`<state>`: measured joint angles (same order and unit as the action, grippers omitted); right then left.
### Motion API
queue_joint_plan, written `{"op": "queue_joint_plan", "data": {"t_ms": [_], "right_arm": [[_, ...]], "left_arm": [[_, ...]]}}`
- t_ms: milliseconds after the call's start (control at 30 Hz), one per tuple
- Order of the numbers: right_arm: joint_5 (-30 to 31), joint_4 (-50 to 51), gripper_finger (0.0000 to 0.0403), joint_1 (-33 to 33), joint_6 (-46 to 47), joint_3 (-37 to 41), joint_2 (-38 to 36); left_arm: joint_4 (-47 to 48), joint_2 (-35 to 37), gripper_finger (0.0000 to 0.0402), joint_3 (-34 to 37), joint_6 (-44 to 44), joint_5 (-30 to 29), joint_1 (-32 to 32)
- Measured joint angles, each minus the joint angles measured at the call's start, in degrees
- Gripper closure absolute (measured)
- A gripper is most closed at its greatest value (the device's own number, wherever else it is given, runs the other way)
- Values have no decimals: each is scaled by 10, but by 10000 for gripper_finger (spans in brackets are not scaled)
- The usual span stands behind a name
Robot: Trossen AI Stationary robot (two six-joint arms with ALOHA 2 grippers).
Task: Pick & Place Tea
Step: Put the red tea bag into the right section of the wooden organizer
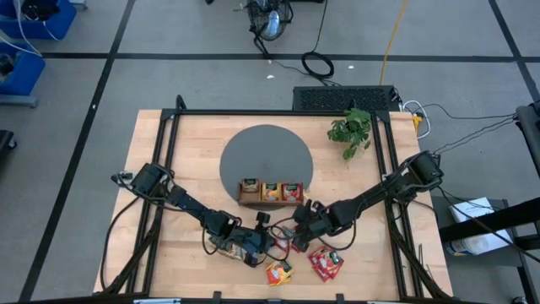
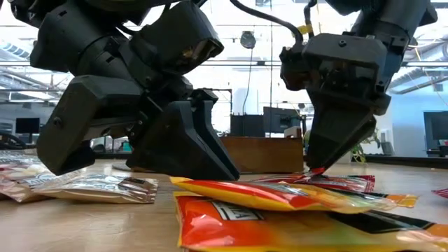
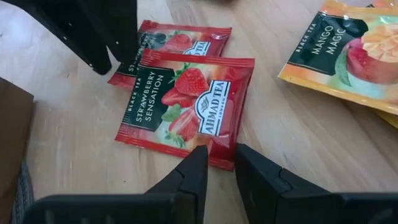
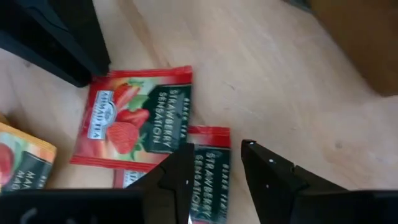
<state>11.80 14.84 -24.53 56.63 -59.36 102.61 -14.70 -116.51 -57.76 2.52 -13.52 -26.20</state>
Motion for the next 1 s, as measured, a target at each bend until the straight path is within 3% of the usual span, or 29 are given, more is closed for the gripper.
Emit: {"op": "queue_joint_plan", "data": {"t_ms": [200, 367, 800, 1000], "right_arm": [[-3, -81, 278, 0, 16, 28, -2], [-41, -131, 281, 5, 27, 53, -2], [-41, -142, 282, 6, 0, 58, -3], [-6, -145, 282, 7, -49, 58, -23]], "left_arm": [[-3, 0, 314, 0, 4, 2, 4], [-7, 0, 314, 0, -6, 8, 13], [-21, -1, 314, 1, -15, 13, 19], [-21, -1, 314, 1, -16, 12, 28]]}}
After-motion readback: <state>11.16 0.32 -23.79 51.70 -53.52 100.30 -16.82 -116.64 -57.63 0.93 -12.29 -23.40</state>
